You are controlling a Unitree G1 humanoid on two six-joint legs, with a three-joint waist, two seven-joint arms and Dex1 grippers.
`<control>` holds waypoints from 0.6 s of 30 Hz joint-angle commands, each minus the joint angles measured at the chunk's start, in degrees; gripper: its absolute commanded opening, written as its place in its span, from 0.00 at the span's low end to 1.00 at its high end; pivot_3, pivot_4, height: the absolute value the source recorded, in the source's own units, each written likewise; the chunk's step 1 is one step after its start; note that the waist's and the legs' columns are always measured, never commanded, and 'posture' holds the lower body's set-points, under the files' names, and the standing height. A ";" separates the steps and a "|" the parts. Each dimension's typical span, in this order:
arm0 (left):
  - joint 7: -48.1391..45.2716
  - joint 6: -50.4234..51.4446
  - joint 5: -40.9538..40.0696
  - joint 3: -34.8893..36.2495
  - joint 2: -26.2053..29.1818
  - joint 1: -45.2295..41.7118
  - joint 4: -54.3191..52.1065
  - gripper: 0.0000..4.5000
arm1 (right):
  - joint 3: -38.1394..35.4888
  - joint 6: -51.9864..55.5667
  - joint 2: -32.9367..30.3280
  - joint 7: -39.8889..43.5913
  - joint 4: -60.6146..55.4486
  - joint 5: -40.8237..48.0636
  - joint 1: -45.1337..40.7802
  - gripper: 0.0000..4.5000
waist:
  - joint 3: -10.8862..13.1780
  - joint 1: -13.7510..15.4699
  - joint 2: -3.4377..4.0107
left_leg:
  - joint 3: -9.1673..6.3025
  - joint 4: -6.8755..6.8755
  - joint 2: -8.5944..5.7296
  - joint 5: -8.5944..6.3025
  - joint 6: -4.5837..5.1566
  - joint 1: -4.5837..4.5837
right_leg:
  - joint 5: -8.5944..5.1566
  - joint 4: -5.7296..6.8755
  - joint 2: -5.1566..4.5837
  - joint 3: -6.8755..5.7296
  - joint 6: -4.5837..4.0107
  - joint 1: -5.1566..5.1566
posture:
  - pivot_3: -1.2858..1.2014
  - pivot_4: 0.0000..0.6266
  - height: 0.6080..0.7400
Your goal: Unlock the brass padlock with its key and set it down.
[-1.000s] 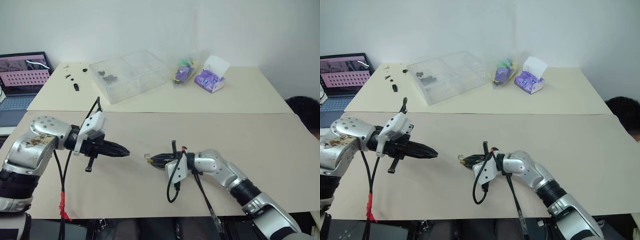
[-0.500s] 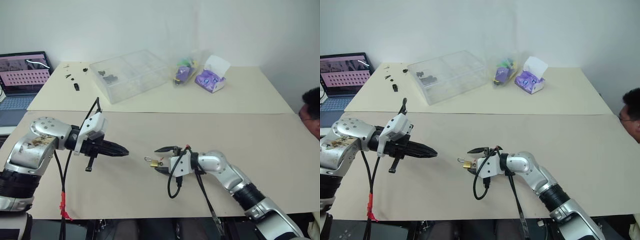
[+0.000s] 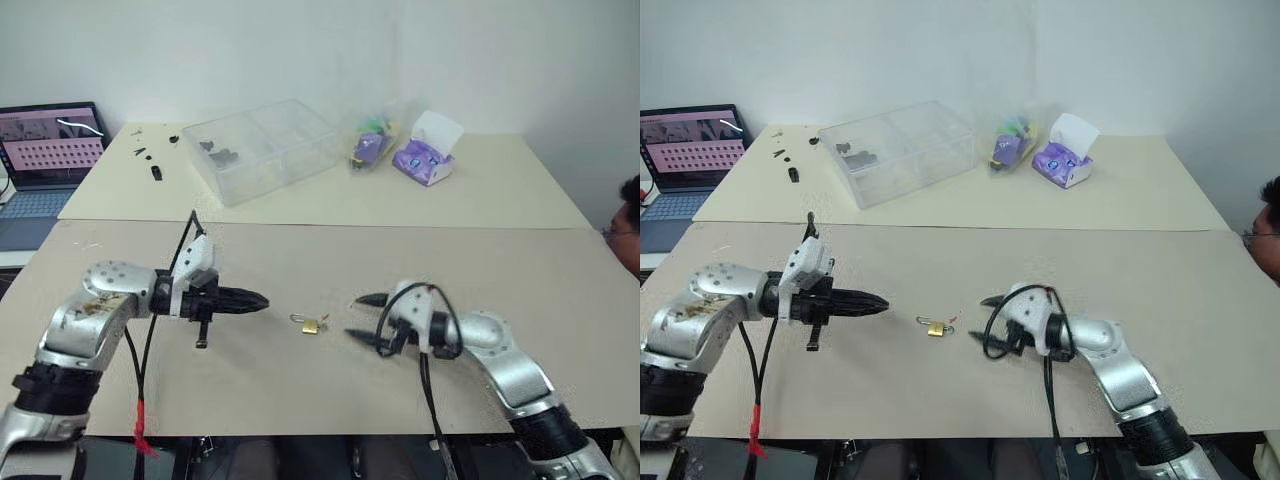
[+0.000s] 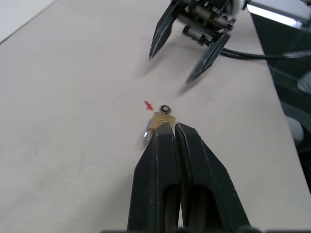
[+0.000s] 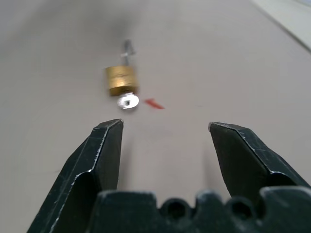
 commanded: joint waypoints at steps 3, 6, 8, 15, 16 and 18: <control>26.59 2.44 0.47 11.56 -12.13 0.76 1.77 0.03 | -18.33 12.88 10.31 -26.45 -6.23 0.77 1.02 0.76 | 0.01 0.51 -0.02 | -0.07 -0.01 -0.05 0.00 0.00 -0.04 | 0.16 -0.07 -0.01 -0.03 0.24 0.03 | 0.52 0.24 1.00; 45.59 -4.18 5.35 18.23 -20.23 -2.31 8.10 0.03 | -22.23 13.98 16.15 -42.87 -7.65 -8.16 3.66 0.76 | -0.01 0.62 -0.02 | -0.06 -0.03 -0.10 0.00 -0.01 -0.08 | 0.29 -0.08 -0.08 -0.04 0.30 0.02 | 0.52 0.24 1.00; 52.24 -7.77 8.21 20.10 -22.52 -3.56 10.98 0.03 | -22.76 14.37 17.73 -48.25 -8.02 -11.97 4.90 0.76 | -0.01 0.58 -0.02 | -0.06 -0.04 -0.12 0.00 -0.01 -0.13 | 0.46 -0.12 -0.10 -0.04 0.32 0.00 | 0.52 0.24 1.00; 63.68 -18.65 13.98 22.90 -24.02 -5.70 23.41 0.03 | -21.04 10.95 15.57 -48.63 -3.87 -15.97 8.85 0.76 | -0.02 -0.41 -0.01 | 0.01 -0.06 -0.18 0.00 0.00 -0.27 | 0.64 -0.32 -0.11 0.03 0.27 -0.06 | 0.52 0.24 1.00; 63.97 -19.53 14.01 23.09 -23.92 -5.69 24.07 0.03 | -21.02 10.79 15.34 -48.56 -3.50 -16.21 8.94 0.76 | -0.02 -0.40 -0.01 | 0.01 -0.06 -0.18 0.00 0.00 -0.28 | 0.64 -0.32 -0.11 0.02 0.29 -0.06 | 0.52 0.24 1.00; 64.09 -21.26 14.13 23.25 -23.48 -5.35 24.84 0.03 | -20.77 10.48 14.98 -47.94 -2.72 -16.05 9.07 0.76 | -0.02 -0.37 -0.01 | 0.01 -0.06 -0.18 0.00 -0.01 -0.27 | 0.64 -0.33 -0.11 0.02 0.31 -0.04 | 0.52 0.24 1.00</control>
